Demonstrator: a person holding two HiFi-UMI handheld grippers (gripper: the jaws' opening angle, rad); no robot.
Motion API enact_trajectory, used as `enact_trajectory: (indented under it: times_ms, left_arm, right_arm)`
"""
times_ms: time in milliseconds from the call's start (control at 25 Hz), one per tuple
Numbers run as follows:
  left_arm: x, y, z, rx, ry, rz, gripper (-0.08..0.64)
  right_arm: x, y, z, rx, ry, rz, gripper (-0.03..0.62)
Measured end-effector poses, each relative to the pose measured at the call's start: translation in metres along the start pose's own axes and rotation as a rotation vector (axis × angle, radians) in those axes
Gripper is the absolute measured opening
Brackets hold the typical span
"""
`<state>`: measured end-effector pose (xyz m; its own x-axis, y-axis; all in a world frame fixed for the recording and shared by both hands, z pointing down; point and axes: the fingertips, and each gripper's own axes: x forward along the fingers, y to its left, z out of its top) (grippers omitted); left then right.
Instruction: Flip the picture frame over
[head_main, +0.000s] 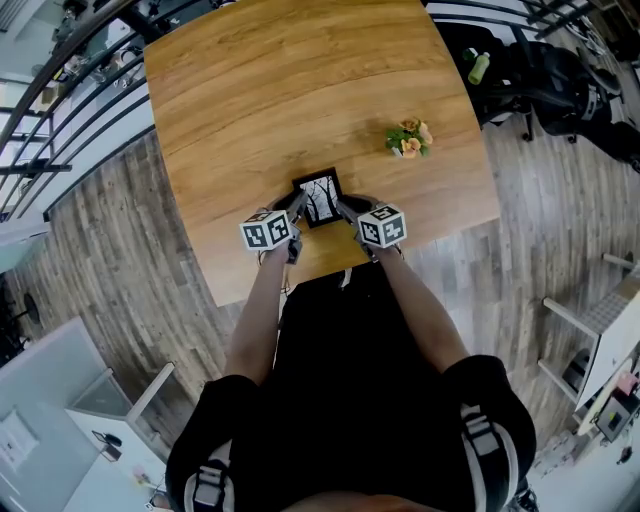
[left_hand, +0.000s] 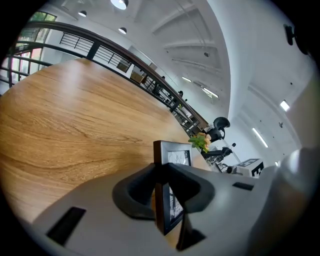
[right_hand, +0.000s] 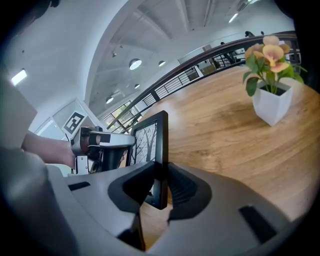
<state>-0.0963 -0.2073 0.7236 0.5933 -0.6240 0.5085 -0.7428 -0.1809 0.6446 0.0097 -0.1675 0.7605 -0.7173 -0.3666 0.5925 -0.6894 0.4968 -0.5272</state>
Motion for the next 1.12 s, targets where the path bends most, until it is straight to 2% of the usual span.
enact_trajectory:
  times_ms: [360, 1120]
  left_arm:
    - [0.014, 0.010, 0.000, 0.058, 0.029, 0.051, 0.097]
    - [0.038, 0.032, 0.006, 0.143, 0.064, 0.129, 0.123]
  right_arm:
    - [0.014, -0.013, -0.001, -0.028, 0.046, -0.022, 0.092]
    - [0.031, -0.029, 0.007, -0.018, 0.055, -0.063, 0.097]
